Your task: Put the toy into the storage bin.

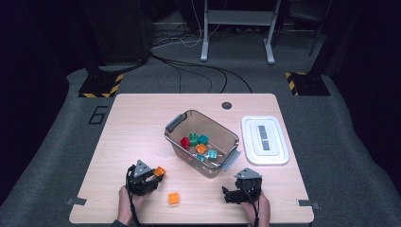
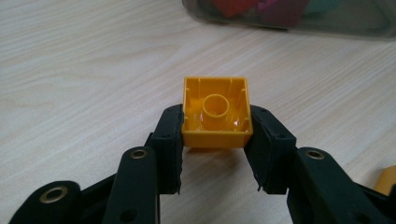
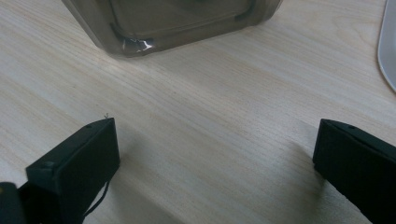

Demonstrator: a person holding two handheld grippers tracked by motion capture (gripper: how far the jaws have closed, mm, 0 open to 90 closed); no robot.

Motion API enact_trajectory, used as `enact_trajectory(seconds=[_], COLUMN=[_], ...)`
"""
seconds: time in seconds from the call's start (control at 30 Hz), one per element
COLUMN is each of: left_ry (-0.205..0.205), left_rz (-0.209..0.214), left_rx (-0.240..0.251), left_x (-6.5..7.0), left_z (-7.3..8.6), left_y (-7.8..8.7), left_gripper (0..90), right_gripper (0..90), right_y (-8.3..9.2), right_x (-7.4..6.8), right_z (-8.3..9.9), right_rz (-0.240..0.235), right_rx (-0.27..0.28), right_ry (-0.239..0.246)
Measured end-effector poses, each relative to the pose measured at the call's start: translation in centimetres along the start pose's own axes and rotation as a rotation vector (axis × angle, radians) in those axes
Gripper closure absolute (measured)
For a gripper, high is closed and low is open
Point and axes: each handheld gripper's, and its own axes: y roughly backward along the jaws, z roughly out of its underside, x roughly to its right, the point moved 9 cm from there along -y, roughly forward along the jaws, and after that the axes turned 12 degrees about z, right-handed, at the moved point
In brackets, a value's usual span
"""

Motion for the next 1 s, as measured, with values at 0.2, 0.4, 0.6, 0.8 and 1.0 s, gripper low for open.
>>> enact_trajectory(seconds=[0.2,0.4,0.6,0.8,1.0], left_ry=[-0.001,-0.011,-0.02,-0.04,-0.057], left_rz=[0.001,0.006,0.014,0.01,0.012], left_rx=[0.022,0.042,0.049,0.066,0.076], left_x=[-0.1,-0.1,-0.2,-0.2,-0.2], left_z=[-1.1,-2.3,-3.1,-4.4,-5.6], left_y=[0.4,1.1,1.8,2.6,3.3], left_gripper=[58.5,58.5,58.5,58.5,58.5], right_gripper=[0.0,0.0,0.0,0.0,0.0], right_y=[0.0,0.0,0.0,0.0,0.0], right_x=[0.0,0.0,0.0,0.0,0.0], right_z=[0.0,0.0,0.0,0.0,0.0], right_rz=[0.0,0.0,0.0,0.0,0.0], right_rx=[-0.001,0.0,0.0,0.0,0.0], right_ry=[0.004,0.0,-0.001,0.0,0.0])
